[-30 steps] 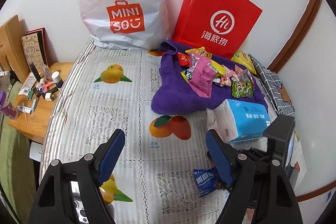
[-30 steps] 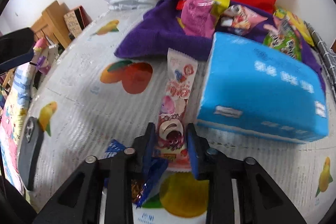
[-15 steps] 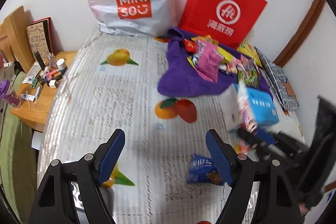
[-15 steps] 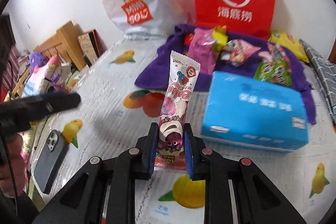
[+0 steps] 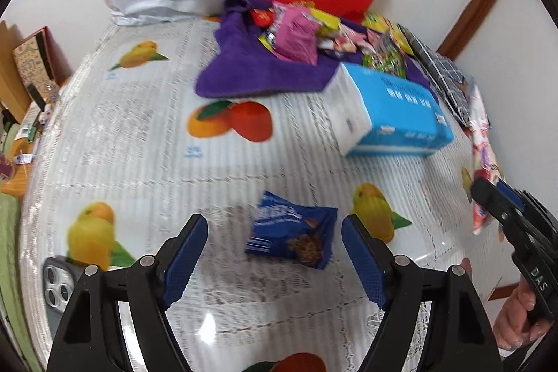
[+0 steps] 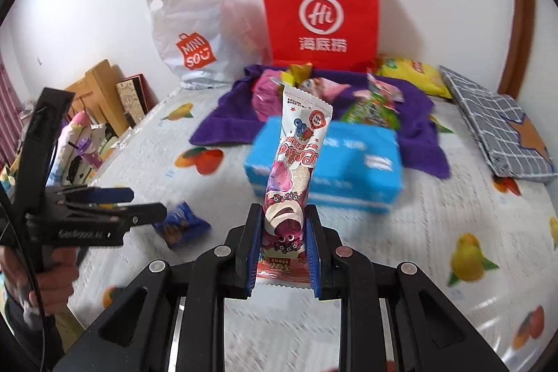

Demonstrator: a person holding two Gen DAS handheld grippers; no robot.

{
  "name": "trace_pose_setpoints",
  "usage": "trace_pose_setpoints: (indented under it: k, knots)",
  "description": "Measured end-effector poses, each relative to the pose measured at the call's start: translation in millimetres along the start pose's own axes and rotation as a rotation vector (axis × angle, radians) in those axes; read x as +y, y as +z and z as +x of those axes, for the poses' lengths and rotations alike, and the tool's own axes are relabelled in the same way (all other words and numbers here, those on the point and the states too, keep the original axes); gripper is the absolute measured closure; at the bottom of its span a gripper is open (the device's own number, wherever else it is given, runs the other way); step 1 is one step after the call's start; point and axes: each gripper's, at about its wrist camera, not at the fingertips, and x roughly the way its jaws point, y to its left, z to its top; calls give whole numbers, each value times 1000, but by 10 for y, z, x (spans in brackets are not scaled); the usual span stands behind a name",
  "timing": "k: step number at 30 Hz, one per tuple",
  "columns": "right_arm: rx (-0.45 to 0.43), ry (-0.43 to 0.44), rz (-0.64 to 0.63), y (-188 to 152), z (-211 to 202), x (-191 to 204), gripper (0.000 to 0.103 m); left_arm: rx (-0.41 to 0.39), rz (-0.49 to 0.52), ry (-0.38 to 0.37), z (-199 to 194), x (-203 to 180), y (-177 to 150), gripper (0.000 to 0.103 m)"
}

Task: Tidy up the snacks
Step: 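Grasp the pink stick candy packet with the right gripper while the left grasps the blue cookie bag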

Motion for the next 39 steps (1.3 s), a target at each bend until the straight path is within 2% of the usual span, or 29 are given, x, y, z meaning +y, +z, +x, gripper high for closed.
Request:
trace_pose_setpoints:
  k: [6, 12, 16, 19, 21, 23, 24, 26, 28, 30, 31, 34, 35, 39]
  knots:
    - [22, -96, 15, -266, -64, -313, 79, 52, 36, 5, 252, -101, -79, 25]
    - [76, -133, 34, -476, 53, -559, 79, 17, 99, 60, 336, -229, -105, 25]
    - [117, -145, 40, -564, 184, -661, 79, -29, 151, 129, 392, -346, -171, 27]
    - [138, -128, 59, -595, 253, -751, 79, -58, 159, 107, 360, -385, -179, 46]
    - [141, -108, 48, -568, 280, -788, 78, -64, 147, 105, 366, -397, -157, 49]
    - [146, -102, 26, -542, 297, -800, 71, -75, 133, 111, 388, -404, -140, 52]
    - [143, -103, 13, -522, 297, -812, 70, -80, 122, 113, 394, -402, -128, 52]
    - [137, -96, 9, -489, 287, -851, 57, -93, 98, 117, 409, -409, -114, 52]
    - [123, -70, 16, -460, 273, -904, 49, -102, 82, 129, 421, -422, -112, 52]
    - [111, -41, 20, -436, 286, -943, 42, -118, 64, 134, 438, -448, -122, 47]
    - [109, -35, 19, -426, 303, -948, 40, -130, 54, 137, 447, -464, -129, 42]
    - [120, -31, 15, -386, 426, -970, 39, -152, 62, 162, 489, -542, -148, 32]
    - [127, -32, 21, -366, 473, -988, 39, -147, 86, 196, 516, -598, -150, 31]
    - [145, -48, 61, -287, 687, -1076, 39, -151, 56, 202, 514, -569, -114, 32]
